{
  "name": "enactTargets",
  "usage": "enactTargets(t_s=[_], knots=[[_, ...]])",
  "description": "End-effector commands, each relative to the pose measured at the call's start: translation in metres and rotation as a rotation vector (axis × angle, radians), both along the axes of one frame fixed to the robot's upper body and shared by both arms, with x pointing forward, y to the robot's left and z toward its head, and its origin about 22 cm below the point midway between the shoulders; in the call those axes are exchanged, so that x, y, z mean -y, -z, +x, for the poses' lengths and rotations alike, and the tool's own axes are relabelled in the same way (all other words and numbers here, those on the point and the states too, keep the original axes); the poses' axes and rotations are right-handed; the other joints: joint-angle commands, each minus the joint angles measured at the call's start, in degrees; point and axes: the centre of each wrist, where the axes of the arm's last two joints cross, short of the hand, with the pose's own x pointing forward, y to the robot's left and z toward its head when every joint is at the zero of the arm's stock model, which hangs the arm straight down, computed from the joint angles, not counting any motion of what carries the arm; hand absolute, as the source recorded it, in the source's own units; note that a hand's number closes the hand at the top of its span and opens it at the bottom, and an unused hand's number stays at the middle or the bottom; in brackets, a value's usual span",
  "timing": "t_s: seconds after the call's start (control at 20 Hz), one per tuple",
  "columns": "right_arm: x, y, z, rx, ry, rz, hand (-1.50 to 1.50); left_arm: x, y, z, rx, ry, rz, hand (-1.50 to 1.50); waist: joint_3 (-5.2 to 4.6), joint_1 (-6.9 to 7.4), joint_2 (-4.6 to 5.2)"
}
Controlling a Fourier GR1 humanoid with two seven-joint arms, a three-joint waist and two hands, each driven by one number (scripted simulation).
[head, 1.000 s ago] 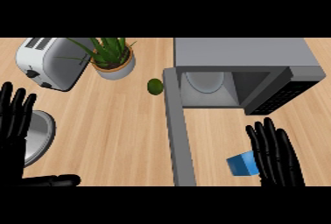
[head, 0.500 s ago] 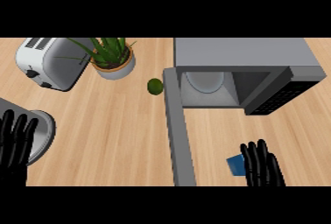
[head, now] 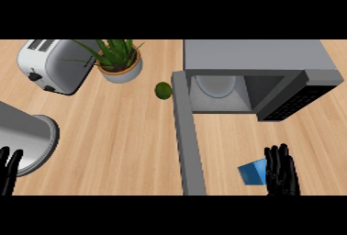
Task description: Pick up the milk, place it into the microwave and close the microwave
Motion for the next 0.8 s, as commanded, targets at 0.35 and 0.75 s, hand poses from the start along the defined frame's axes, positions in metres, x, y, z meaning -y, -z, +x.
enactTargets(t_s=[0.35,0.75], knots=[[0.031,0.045,0.014,-0.063,0.109,-0.013,-1.50,-0.001,0.010,-0.017,-0.004,-0.006,0.011,-1.50,0.02,-0.07,0.04],[0.063,0.062,0.034,-0.074,0.187,-0.079,-1.50,0.000,0.018,-0.023,-0.011,0.012,0.012,-1.50,-0.01,0.09,0.06]])
